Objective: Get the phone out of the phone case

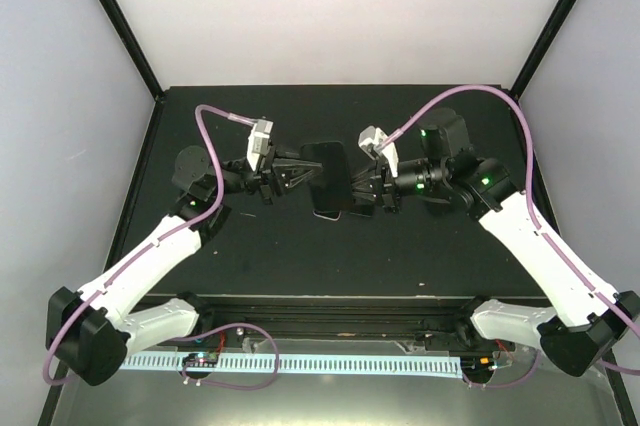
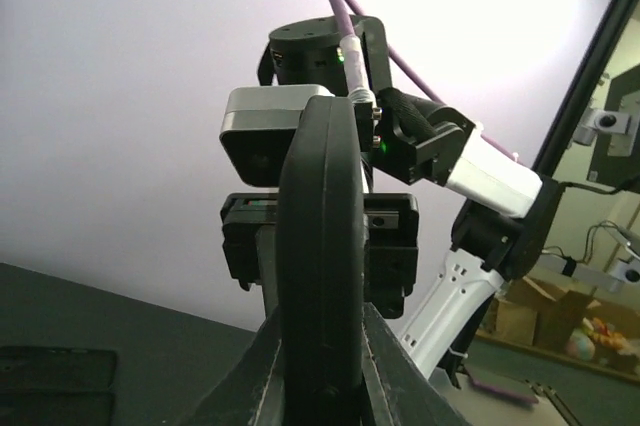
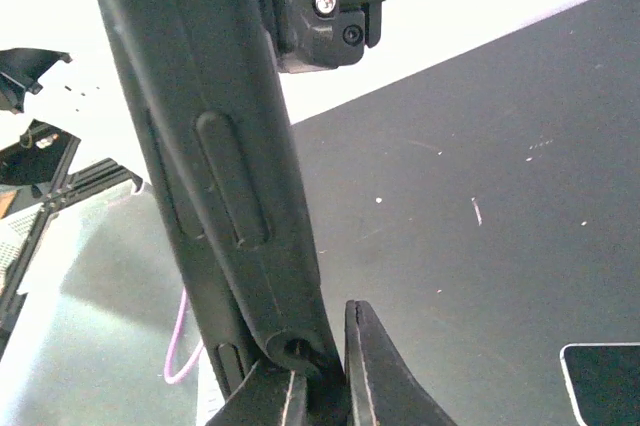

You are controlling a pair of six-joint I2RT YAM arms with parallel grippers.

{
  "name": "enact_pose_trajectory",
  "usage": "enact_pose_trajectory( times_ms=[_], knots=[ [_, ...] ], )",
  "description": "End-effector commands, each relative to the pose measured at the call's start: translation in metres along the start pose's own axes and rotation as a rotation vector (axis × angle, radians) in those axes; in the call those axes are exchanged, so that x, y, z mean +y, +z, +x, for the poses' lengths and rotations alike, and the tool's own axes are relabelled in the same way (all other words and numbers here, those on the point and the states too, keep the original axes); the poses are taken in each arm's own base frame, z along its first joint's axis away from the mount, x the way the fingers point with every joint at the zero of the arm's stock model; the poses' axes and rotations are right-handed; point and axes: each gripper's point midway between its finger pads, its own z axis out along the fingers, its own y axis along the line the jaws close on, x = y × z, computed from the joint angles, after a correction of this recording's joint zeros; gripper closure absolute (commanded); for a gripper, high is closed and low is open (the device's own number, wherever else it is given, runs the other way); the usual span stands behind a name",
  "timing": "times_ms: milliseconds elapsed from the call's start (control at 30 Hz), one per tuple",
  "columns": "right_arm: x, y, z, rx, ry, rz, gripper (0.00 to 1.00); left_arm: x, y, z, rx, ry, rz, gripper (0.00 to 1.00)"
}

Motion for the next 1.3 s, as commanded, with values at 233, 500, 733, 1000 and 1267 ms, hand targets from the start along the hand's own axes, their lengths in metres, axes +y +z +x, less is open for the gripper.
enact_pose_trajectory(
  times_ms=[233,500,733,1000,1267],
  knots=[
    [-0.037,-0.018,-0.029,-0.266,0.014,0.037,0.99,0.073,-0.029,0.041,0.1,-0.128,-0.386,0.33],
    [-0.127,-0.026,0.056,-0.252,0.44,0.209,0.99,0.104,-0.087,0.017,0.038,0.12,-0.864,0.15],
    [-0.166,-0.028,0.143,-0.087,0.814,0.391,0.99,0.097,-0.049,0.045,0.304,0.329,-0.985,0.34],
    [-0.18,-0.044,0.188,0.014,0.991,0.485,0.99,0.09,0.011,0.115,0.512,0.475,-0.913,0.31],
    [-0.199,-0.05,0.218,0.036,1.104,0.519,0.99,0.097,0.073,0.183,0.591,0.438,-0.732,0.31]
  ],
)
